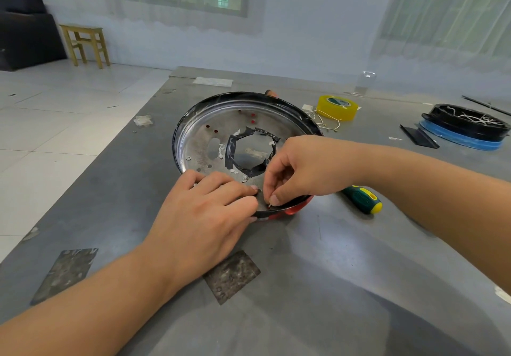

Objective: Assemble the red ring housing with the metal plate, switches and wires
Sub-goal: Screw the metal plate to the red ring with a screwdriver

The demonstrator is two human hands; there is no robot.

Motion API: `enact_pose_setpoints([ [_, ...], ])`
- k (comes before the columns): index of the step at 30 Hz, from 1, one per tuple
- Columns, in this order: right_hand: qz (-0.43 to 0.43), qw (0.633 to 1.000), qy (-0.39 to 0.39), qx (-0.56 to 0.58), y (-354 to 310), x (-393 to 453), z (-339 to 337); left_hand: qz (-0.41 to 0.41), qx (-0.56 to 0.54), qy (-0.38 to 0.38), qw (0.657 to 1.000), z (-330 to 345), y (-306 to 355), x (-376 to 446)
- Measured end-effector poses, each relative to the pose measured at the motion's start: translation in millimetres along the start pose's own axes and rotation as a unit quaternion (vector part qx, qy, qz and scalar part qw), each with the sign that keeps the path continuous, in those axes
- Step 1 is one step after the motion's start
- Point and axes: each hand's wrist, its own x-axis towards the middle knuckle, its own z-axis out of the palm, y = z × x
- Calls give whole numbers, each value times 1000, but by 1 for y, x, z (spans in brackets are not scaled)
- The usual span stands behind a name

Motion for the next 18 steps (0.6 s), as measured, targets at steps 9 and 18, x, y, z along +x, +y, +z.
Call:
enact_pose_setpoints([
  [9,45,998,-20,33,3,15,-9,-68,-13,-39,997,3,-2,5],
  [18,83,992,-90,-4,-7,27,-22,-88,-16,-12,996,8,-2,7],
])
